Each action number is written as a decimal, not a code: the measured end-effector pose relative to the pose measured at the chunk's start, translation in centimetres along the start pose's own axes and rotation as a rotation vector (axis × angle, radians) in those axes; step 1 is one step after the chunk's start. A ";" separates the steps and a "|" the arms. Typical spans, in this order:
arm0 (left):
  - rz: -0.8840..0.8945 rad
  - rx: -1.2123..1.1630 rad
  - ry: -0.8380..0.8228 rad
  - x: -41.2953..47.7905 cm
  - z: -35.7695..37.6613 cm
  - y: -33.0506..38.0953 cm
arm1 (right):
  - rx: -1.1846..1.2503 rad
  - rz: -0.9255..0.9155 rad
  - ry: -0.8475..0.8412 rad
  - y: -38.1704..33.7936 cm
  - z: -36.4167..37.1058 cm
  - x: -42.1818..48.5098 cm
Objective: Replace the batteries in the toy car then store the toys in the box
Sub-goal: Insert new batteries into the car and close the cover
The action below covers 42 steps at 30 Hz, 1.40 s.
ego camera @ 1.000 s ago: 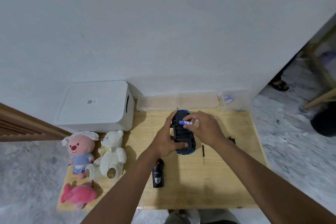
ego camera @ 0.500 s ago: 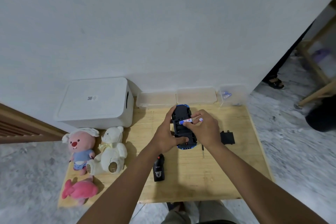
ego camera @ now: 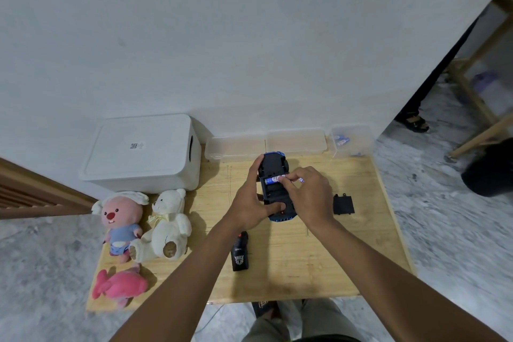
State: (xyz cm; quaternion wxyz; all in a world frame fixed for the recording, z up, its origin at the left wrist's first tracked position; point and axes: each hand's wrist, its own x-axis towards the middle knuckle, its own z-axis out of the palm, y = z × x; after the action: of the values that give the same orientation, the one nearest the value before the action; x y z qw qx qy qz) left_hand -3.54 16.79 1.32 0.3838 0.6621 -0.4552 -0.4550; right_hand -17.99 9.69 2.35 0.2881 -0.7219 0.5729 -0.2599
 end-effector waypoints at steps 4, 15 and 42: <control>0.021 -0.003 0.004 -0.1 0.2 0.2 | -0.009 0.026 -0.050 -0.2 -0.3 0.9; -0.026 -0.084 -0.023 -0.1 -0.8 -0.7 | 0.210 0.046 -0.406 -1.0 -4.1 2.6; -0.073 -0.107 -0.068 -1.3 0.4 0.5 | 0.125 -0.242 -0.514 0.4 -3.0 2.1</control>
State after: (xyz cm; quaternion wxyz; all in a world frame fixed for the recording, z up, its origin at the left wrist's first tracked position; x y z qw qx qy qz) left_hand -4.29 17.87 2.00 0.3860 0.6410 -0.4188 -0.5145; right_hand -19.89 7.21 4.24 0.4349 -0.8080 0.3738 -0.1355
